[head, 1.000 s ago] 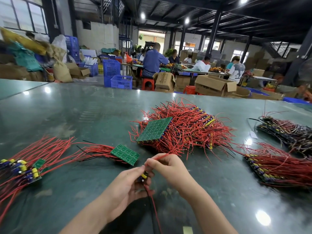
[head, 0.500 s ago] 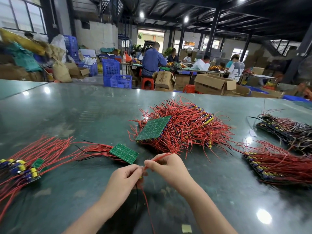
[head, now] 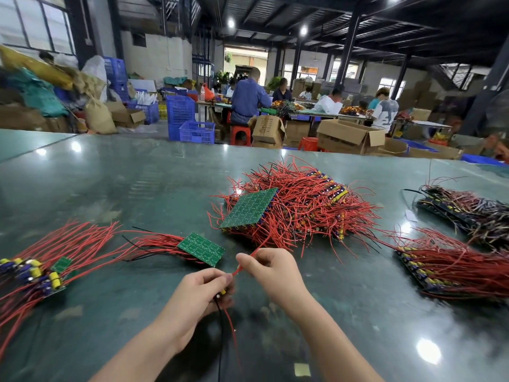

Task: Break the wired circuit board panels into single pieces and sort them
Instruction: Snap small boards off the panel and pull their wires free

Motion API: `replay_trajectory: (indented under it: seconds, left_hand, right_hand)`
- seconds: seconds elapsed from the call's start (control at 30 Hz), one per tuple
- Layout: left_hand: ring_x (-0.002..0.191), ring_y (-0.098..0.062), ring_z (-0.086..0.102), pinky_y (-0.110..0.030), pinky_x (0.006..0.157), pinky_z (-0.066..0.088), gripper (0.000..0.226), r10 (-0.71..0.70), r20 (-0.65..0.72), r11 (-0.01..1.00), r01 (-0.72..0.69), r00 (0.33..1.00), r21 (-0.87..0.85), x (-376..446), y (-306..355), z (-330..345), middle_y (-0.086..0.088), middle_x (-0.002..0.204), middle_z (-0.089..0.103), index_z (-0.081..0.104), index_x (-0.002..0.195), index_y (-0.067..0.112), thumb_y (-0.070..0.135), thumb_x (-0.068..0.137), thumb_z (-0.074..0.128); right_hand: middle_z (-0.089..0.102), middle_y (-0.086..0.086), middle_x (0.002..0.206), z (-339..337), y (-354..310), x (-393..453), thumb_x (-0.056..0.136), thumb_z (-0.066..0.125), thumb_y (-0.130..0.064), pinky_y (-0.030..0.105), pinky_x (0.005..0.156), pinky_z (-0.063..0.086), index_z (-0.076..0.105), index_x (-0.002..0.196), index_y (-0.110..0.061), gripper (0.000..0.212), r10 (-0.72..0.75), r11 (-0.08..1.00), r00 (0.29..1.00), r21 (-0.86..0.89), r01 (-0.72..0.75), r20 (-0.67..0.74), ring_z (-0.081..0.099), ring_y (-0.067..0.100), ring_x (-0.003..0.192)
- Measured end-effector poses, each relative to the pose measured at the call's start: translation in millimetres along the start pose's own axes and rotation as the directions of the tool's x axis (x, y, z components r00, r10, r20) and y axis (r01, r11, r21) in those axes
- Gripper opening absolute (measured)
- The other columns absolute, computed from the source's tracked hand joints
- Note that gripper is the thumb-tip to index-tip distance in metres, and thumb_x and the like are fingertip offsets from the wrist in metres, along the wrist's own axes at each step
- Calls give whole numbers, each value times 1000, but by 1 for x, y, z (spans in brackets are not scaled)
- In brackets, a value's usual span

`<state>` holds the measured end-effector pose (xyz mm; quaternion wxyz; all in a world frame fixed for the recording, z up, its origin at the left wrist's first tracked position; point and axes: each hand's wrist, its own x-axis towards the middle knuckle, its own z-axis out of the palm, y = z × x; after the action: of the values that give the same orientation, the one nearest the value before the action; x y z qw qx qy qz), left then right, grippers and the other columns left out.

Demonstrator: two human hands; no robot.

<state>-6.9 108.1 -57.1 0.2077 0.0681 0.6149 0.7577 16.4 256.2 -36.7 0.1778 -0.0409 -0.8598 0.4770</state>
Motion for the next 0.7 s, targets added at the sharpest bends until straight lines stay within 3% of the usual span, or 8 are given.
replay_trajectory:
  seconds: [0.1, 0.2, 0.33, 0.43, 0.53, 0.63, 0.7]
  left_hand:
    - [62, -10, 59, -21, 56, 54, 22, -8, 5, 1000, 8, 1000, 13, -1, 2, -1, -2, 66, 62, 64, 72, 6, 2, 92, 55]
    - [57, -10, 59, -23, 55, 55, 19, -75, 40, 995, 77, 996, -71, -1, 4, -2, -6, 66, 62, 63, 73, 4, 3, 90, 56]
    - [60, -12, 62, -24, 57, 55, 10, -129, 126, 983, 144, 984, -117, 0, 2, -3, -10, 70, 64, 62, 75, 3, 7, 84, 61]
    - [62, -11, 62, -24, 60, 55, 9, -94, 188, 991, 110, 978, -76, -3, 2, -1, -8, 71, 64, 62, 72, 5, 13, 75, 64]
    - [62, -12, 61, -25, 61, 56, 9, -72, 185, 995, 85, 980, -61, -6, -1, 2, -8, 71, 65, 62, 75, 4, 12, 79, 62]
    - [62, -16, 63, -28, 63, 59, 10, -79, 121, 992, 89, 990, -86, -7, -5, 4, -13, 72, 66, 65, 87, -2, 2, 89, 56]
    - [63, -18, 64, -29, 63, 59, 12, -87, 115, 991, 98, 990, -90, -8, -5, 6, -16, 73, 67, 66, 91, -4, 0, 90, 55]
  right_hand:
    - [53, -13, 46, 0, 0, 1, 86, 67, -30, 11, 53, 33, 62, 51, -25, 35, 43, 995, 999, 85, -45, 16, 44, -4, 48]
    - [65, -11, 58, -5, -1, 4, 87, 66, -29, 16, 64, 40, 69, 54, -27, 33, 116, 971, 993, 212, -108, -28, 53, -2, 60]
    - [57, -11, 52, -9, 0, 4, 86, 65, -37, 15, 58, 35, 71, 54, -27, 34, 172, 950, 985, 268, -161, -15, 45, 2, 55]
    - [53, -10, 50, -9, 1, 4, 84, 65, -38, 13, 51, 31, 73, 56, -22, 34, 250, 895, 968, 374, -241, 25, 38, 2, 48]
    - [53, -10, 51, -11, 3, 6, 87, 64, -35, 15, 50, 29, 75, 62, -19, 31, 293, 832, 951, 463, -306, 102, 38, 4, 49]
    - [49, -9, 50, -16, 5, 7, 87, 64, -32, 14, 50, 29, 76, 72, -17, 24, 256, 873, 967, 430, -229, -4, 35, 5, 48]
    - [48, 1, 56, -18, 6, 8, 85, 67, -30, 15, 50, 29, 77, 70, -19, 21, 253, 879, 965, 432, -202, -65, 34, 7, 49]
